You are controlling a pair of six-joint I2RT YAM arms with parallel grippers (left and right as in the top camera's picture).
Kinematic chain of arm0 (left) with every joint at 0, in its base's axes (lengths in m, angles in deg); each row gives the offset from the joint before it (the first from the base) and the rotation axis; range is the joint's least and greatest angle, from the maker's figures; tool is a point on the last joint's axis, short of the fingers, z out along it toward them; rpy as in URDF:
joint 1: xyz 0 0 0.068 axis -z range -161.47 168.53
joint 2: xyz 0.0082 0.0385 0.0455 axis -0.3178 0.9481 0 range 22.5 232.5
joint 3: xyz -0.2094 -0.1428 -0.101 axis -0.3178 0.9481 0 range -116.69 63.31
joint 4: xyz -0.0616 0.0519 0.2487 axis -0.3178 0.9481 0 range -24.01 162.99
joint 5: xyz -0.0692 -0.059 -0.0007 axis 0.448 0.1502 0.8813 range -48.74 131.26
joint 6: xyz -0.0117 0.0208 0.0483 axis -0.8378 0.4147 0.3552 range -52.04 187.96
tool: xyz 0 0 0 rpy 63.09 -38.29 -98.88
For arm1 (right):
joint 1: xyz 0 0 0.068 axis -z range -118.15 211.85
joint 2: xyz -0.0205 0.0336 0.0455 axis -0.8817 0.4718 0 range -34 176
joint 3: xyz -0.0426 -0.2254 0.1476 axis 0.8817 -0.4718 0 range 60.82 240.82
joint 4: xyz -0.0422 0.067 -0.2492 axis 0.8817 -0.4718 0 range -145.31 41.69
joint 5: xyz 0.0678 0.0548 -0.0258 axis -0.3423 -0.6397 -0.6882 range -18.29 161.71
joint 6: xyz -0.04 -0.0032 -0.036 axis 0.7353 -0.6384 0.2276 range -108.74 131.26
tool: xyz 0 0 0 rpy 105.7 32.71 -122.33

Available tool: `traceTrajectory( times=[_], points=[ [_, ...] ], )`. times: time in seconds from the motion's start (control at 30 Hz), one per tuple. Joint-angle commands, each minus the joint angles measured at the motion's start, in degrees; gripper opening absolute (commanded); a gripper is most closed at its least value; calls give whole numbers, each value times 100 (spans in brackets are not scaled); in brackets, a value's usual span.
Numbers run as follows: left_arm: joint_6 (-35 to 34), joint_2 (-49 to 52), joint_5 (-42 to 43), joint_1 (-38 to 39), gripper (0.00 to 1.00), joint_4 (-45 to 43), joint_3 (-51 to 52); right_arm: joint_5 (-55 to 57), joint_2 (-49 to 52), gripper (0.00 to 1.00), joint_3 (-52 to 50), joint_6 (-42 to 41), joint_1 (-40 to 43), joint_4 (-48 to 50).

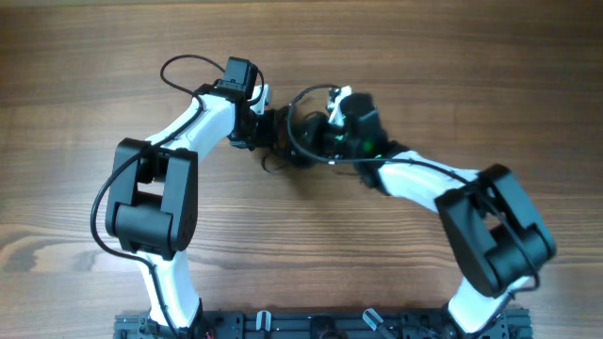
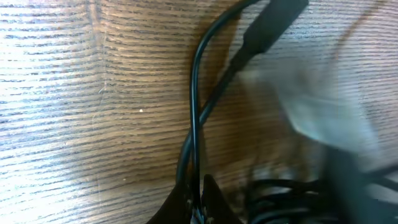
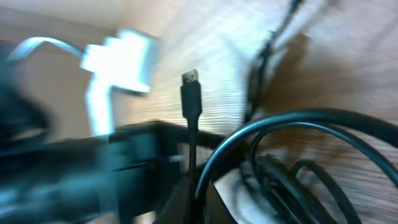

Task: Untangle cables

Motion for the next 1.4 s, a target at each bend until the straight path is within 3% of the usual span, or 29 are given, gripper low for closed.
traceTrajectory(
  times=[0.0,0.17,0.7,1.03,1.37],
  points=[
    [-52,-162,-160,0,8,2,-2,-1204,-295,4,24,-212,415,57],
    [-52,-162,-160,0,7,2,-2,-1821,-293,4,24,-501,833,15],
    [-52,-162,-160,0,11,0,-2,-1469,-293,6,24,-973,1440,-203],
    [-52,-162,-160,0,12,0,-2,826,-289,16,24,-1268,1561,-1211],
    [-50,-162,-160,0,12,0,-2,3016,-289,36,24,-1263,1561,-2223]
  ],
)
